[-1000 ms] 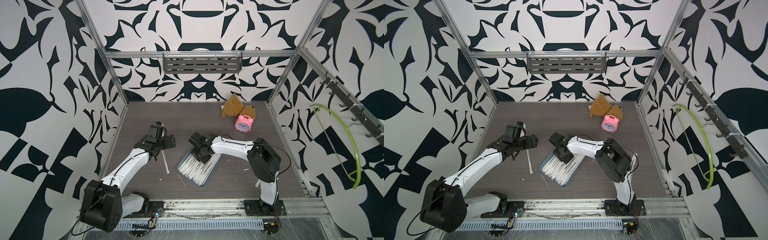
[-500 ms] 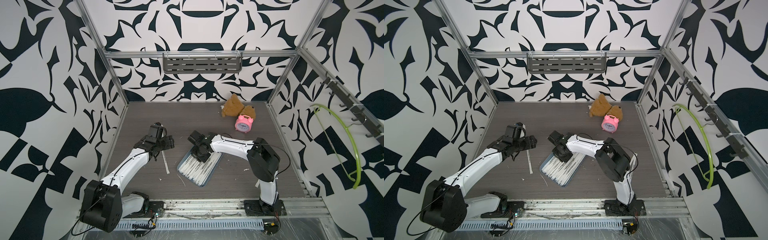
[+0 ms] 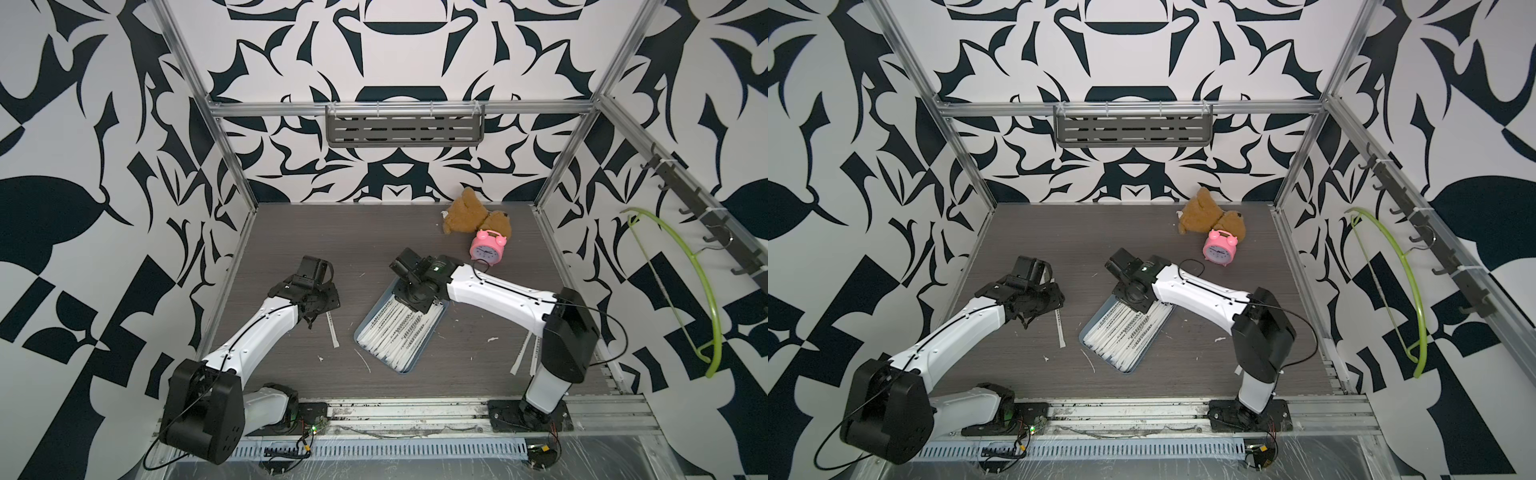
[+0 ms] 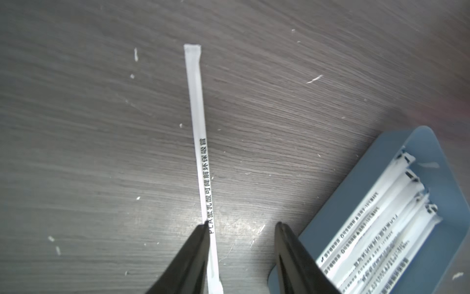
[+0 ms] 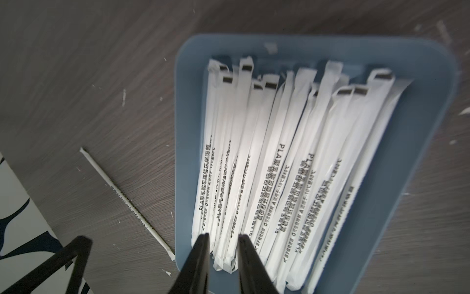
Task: Put the straws into the storage box
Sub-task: Place the straw in the storage box, then pick up the straw from the center of the board.
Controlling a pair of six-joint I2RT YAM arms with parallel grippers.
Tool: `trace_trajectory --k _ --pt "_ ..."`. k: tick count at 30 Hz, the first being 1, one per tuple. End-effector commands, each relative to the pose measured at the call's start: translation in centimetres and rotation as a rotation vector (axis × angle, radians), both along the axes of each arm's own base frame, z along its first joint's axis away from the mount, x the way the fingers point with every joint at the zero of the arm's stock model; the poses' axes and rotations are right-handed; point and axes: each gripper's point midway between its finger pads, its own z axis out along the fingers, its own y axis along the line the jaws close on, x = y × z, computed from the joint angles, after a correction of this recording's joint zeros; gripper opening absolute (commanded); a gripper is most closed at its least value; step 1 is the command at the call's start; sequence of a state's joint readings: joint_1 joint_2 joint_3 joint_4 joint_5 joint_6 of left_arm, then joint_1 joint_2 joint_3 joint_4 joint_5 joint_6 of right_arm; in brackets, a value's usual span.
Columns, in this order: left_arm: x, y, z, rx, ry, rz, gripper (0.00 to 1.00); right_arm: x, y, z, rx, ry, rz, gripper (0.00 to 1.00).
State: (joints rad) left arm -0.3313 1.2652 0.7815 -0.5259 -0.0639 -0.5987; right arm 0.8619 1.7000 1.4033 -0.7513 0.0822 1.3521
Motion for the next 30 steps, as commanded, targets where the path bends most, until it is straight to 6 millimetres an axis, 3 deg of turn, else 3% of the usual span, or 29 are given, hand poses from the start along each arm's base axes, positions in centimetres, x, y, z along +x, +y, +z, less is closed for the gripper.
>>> trace_trajectory --k 1,7,17,21,30 --pt "-0.4 0.7 -2.5 0.057 0.100 0.015 0.39 -0.1 -2.7 0.7 -0.103 -0.058 0.052 0.25" --pt "-0.1 0.9 -4.6 0.129 0.192 -0.028 0.32 -0.5 -4.6 1.2 -0.121 -0.105 0.020 0.25" --pt "-0.5 1.4 -6.7 0.203 0.244 -0.049 0.17 -1.1 -5.1 0.6 -0.105 -0.103 0.006 0.24" --pt "-0.4 1.4 -6.8 0.209 0.241 -0.049 0.16 -0.9 -4.9 0.5 -0.107 -0.103 0.010 0.24" --pt "-0.6 0.9 -6.5 0.212 0.254 -0.084 0.00 -0.9 -4.5 -0.1 -0.091 -0.093 0.005 0.24"
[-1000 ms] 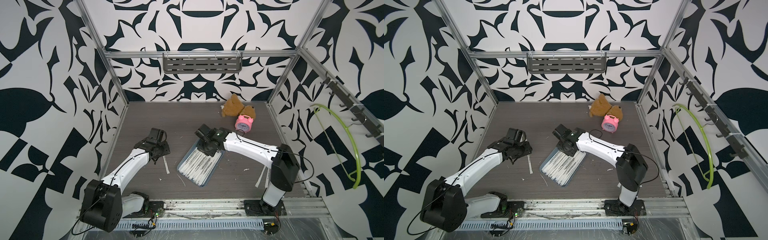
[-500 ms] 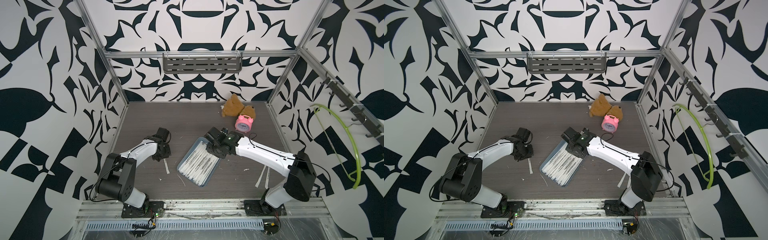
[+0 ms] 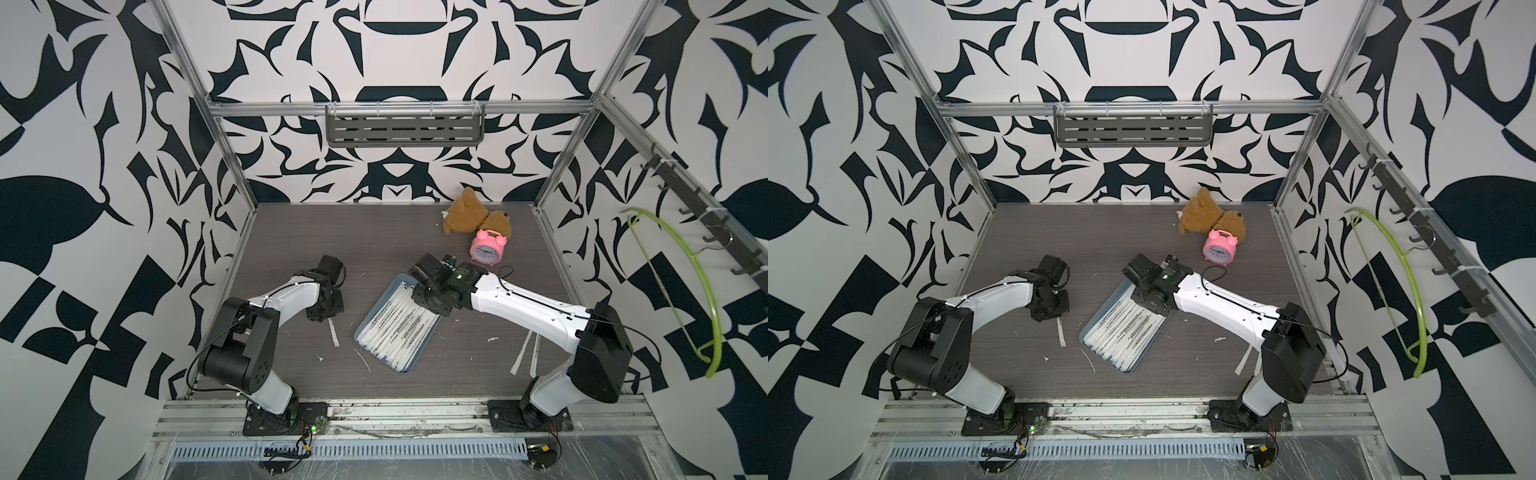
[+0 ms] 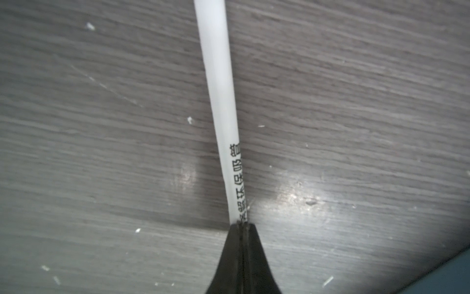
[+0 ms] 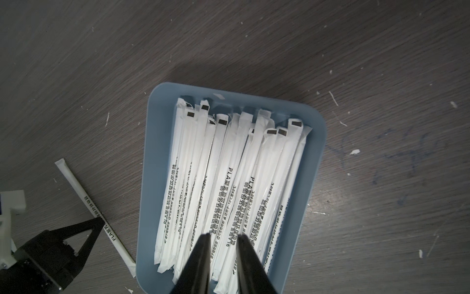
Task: Put the straws into the storage box
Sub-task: Pick up the straw from the center of the board, then place the straw in the storage box.
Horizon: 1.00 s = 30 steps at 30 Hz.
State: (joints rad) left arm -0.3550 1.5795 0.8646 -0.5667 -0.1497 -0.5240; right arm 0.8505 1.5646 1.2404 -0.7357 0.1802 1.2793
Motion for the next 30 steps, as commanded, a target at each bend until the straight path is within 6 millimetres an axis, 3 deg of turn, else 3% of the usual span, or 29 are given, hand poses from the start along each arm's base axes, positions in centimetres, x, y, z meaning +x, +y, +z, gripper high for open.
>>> trace_trajectory --k 1,11,14,17,21,27,30 --pt "-0.5 0.1 0.5 0.016 0.017 -0.027 0.00 0.1 -0.1 0.3 0.003 -0.018 -0.008 0.24" --pt "2.2 -2.1 7.6 -0.087 -0.240 -0.190 0.00 0.3 0.0 0.1 -0.002 -0.018 -0.004 0.24" --pt "2.2 -4.6 9.6 -0.166 -0.310 -0.292 0.00 0.1 -0.2 0.1 -0.003 -0.016 -0.006 0.24" --pt "1.0 -8.6 11.4 -0.203 -0.350 -0.475 0.00 0.1 -0.7 0.2 -0.013 -0.020 -0.014 0.24" --pt "-1.8 -13.8 11.1 -0.229 -0.323 -0.716 0.00 0.3 -1.7 0.4 -0.020 -0.026 -0.035 0.24" --pt "-2.7 -17.2 8.3 -0.245 -0.237 -0.847 0.00 0.6 -3.3 1.0 -0.032 -0.042 -0.066 0.24" --pt "-2.6 -17.8 6.6 -0.218 -0.175 -0.885 0.00 0.6 -3.9 1.2 -0.033 -0.046 -0.079 0.24"
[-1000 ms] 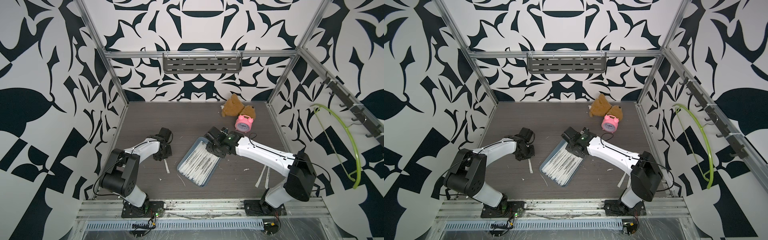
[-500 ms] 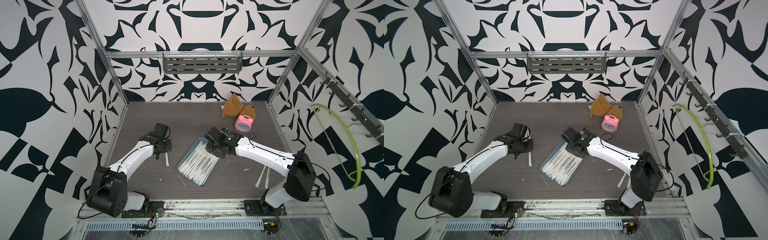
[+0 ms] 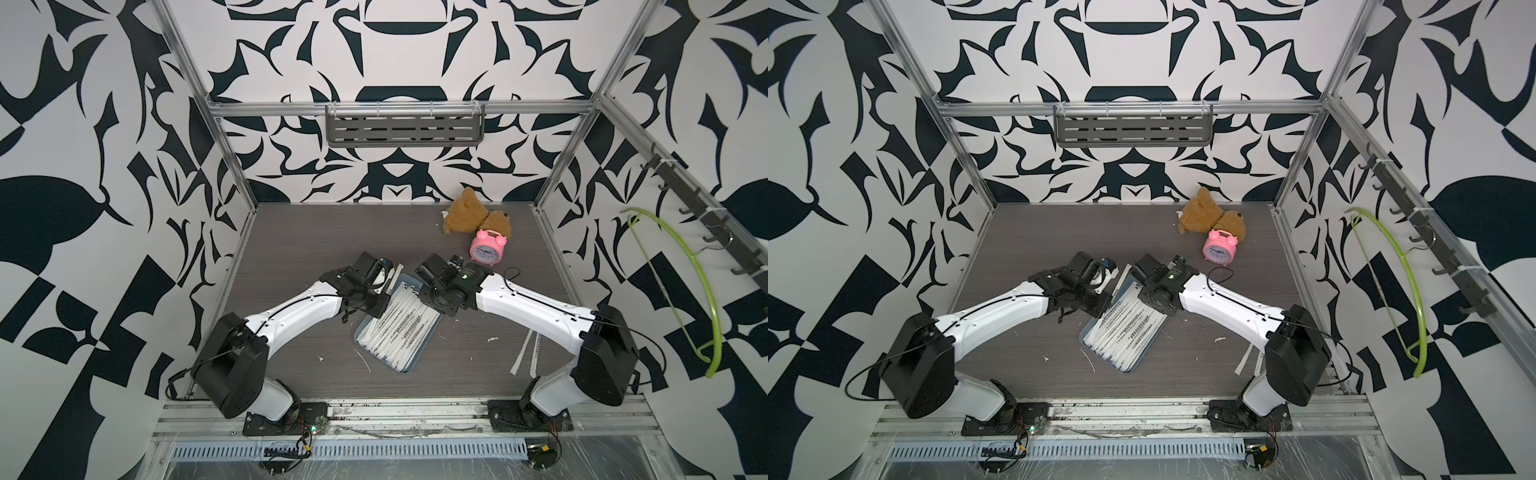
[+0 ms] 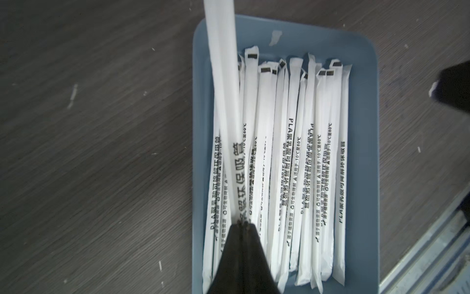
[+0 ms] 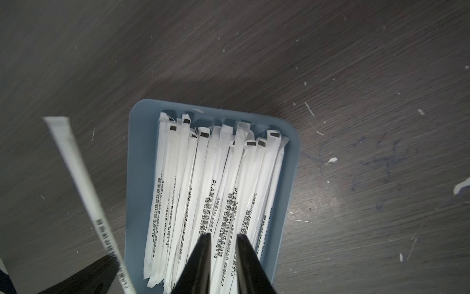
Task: Put the straws into the storage box
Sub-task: Place the straw in the storage box.
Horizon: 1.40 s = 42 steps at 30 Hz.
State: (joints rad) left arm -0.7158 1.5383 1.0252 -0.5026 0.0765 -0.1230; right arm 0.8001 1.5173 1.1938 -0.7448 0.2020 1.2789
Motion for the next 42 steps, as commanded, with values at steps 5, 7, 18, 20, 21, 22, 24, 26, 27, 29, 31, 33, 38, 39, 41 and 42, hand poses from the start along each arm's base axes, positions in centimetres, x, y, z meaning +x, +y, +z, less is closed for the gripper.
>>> trace_trajectory --k 5,7,18,20,21,22,24,26,27,29,31,33,38,39,41,42 --pt "-1.0 -0.9 -2.7 0.146 0.060 -0.153 0.00 0.1 -2.1 1.3 -0.023 -0.043 -0.038 0.24" --pt "-1.4 -0.6 -3.4 0.202 0.070 -0.182 0.00 0.1 -2.2 1.2 -0.023 -0.042 -0.039 0.24" --pt "-2.2 1.1 -5.3 0.323 0.129 -0.183 0.00 0.4 -1.6 0.8 -0.016 -0.033 -0.026 0.23" --pt "-1.8 1.0 -5.2 0.334 0.125 -0.171 0.00 0.4 -1.5 0.9 -0.018 -0.031 -0.022 0.23" --pt "-1.7 0.9 -5.1 0.335 0.125 -0.166 0.00 0.4 -1.6 0.9 -0.019 -0.031 -0.020 0.23" --pt "-1.5 0.8 -5.0 0.332 0.120 -0.156 0.01 0.4 -1.6 0.9 -0.021 -0.031 -0.020 0.23" --pt "-1.3 0.7 -4.8 0.326 0.116 -0.147 0.06 0.4 -1.6 1.1 -0.024 -0.034 -0.018 0.23" --pt "-1.2 0.5 -4.5 0.313 0.115 -0.134 0.10 0.3 -1.7 1.0 -0.031 -0.033 -0.018 0.23" --pt "-1.1 0.4 -4.3 0.307 0.114 -0.128 0.12 0.4 -1.8 1.1 -0.031 -0.034 -0.017 0.23" --pt "-0.9 0.4 -3.9 0.301 0.105 -0.112 0.16 0.4 -2.0 1.0 -0.041 -0.032 -0.014 0.23" --pt "-0.6 0.4 -3.3 0.286 0.098 -0.096 0.18 0.4 -2.2 0.9 -0.051 -0.029 -0.007 0.23" --pt "-0.3 0.2 -2.2 0.258 0.081 -0.085 0.21 0.4 -2.6 1.1 -0.063 -0.029 0.011 0.23" --pt "1.3 0.5 1.9 0.179 -0.014 -0.043 0.33 0.0 -6.2 1.4 -0.133 -0.025 0.051 0.23" --pt "1.8 0.8 2.9 0.160 -0.043 -0.027 0.40 -0.4 -7.6 1.3 -0.151 -0.015 0.050 0.24" --pt "2.9 1.5 4.6 0.119 -0.115 0.017 0.53 -1.1 -10.2 0.9 -0.174 0.017 0.045 0.24" --pt "3.5 2.0 5.4 0.093 -0.161 0.044 0.59 -1.4 -11.6 0.6 -0.171 0.035 0.039 0.24"
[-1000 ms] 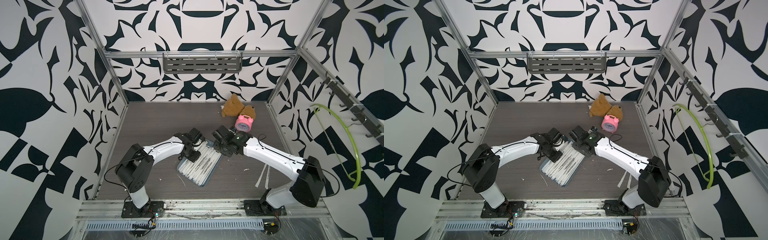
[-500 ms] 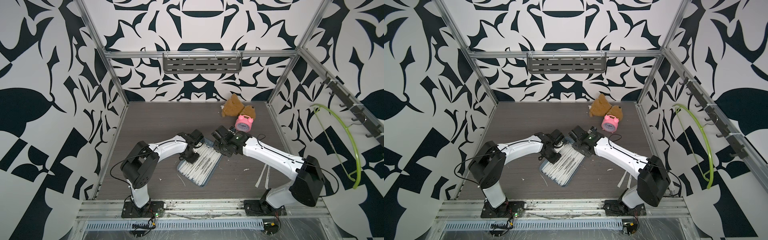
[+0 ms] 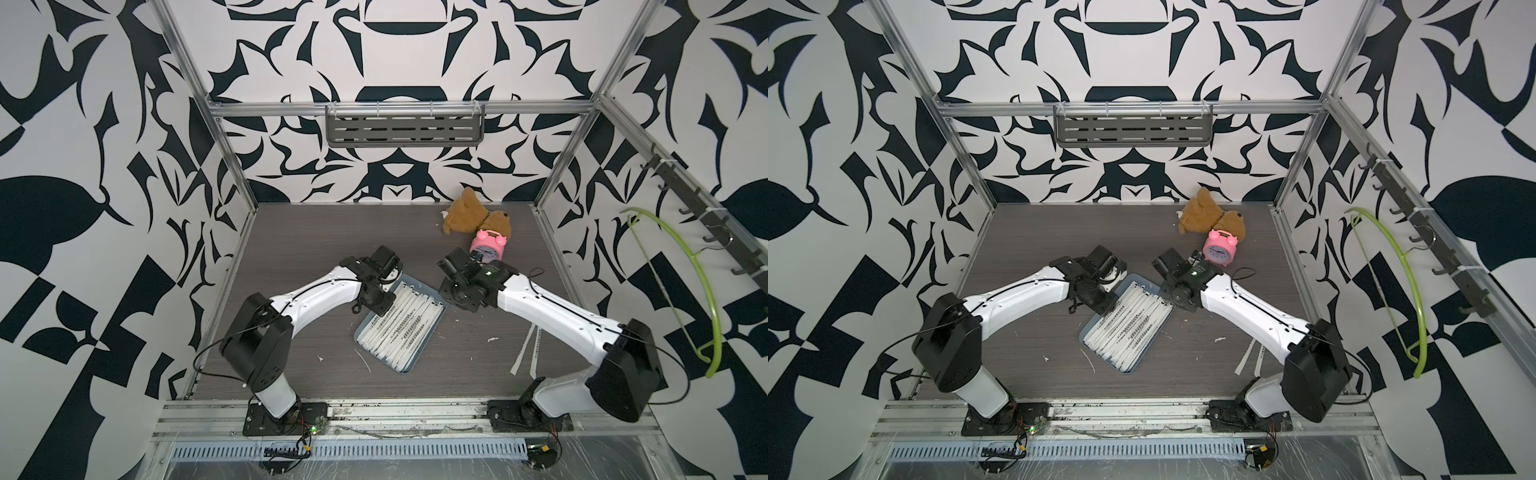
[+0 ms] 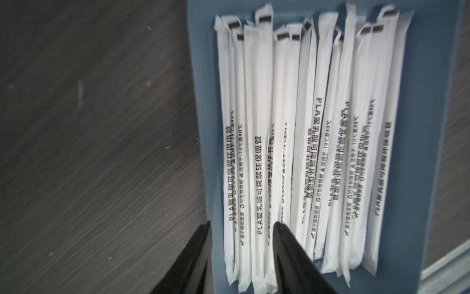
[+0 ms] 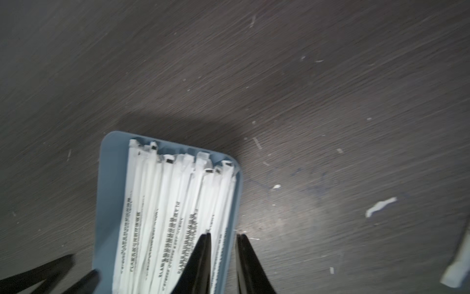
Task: Put the straws into the storage box
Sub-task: Place the straw in the storage box.
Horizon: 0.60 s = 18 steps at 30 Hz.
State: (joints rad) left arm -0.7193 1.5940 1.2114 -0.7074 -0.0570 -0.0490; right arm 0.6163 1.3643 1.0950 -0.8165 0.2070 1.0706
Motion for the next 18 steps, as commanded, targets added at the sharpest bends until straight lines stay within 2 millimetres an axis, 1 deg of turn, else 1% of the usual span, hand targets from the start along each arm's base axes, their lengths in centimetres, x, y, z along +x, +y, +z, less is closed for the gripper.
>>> trace_trajectory --k 1,3,4,6,7,8,9,10,13,15,16,18 --pt "2.2 1.3 4.0 -0.090 -0.175 0.083 0.63 -2.2 -4.8 -0.5 -0.052 0.077 0.034 0.24" --pt "3.0 2.5 5.3 -0.116 -0.284 0.157 0.70 -3.0 -7.5 -1.3 -0.052 0.106 0.010 0.25" --pt "3.3 3.4 5.5 -0.119 -0.329 0.204 0.73 -3.5 -9.0 -1.4 -0.043 0.119 -0.018 0.26" --pt "3.5 4.9 5.8 -0.127 -0.394 0.278 0.80 -4.1 -11.4 -2.0 -0.011 0.137 -0.075 0.30" --pt "3.6 5.5 5.4 -0.122 -0.409 0.301 0.81 -4.3 -12.6 -2.3 0.001 0.144 -0.113 0.33" --pt "3.6 6.2 6.2 -0.134 -0.444 0.331 0.82 -4.5 -13.6 -2.6 0.017 0.155 -0.145 0.36" --pt "3.7 6.8 6.3 -0.134 -0.460 0.355 0.83 -4.7 -14.6 -3.0 0.034 0.168 -0.176 0.42" --pt "3.8 7.3 6.4 -0.133 -0.468 0.372 0.84 -5.0 -15.7 -3.2 0.029 0.185 -0.209 0.46" --pt "4.1 8.4 6.7 -0.126 -0.505 0.414 0.84 -5.8 -19.8 -3.4 -0.054 0.169 -0.343 0.51" --pt "4.3 8.9 6.8 -0.134 -0.523 0.436 0.84 -6.2 -21.8 -2.9 -0.124 0.112 -0.408 0.56" --pt "4.3 9.1 6.6 -0.140 -0.524 0.447 0.84 -6.4 -22.5 -2.9 -0.138 0.105 -0.435 0.58" --pt "4.3 9.4 6.4 -0.156 -0.523 0.463 0.84 -6.6 -23.3 -3.7 -0.114 0.132 -0.481 0.60"
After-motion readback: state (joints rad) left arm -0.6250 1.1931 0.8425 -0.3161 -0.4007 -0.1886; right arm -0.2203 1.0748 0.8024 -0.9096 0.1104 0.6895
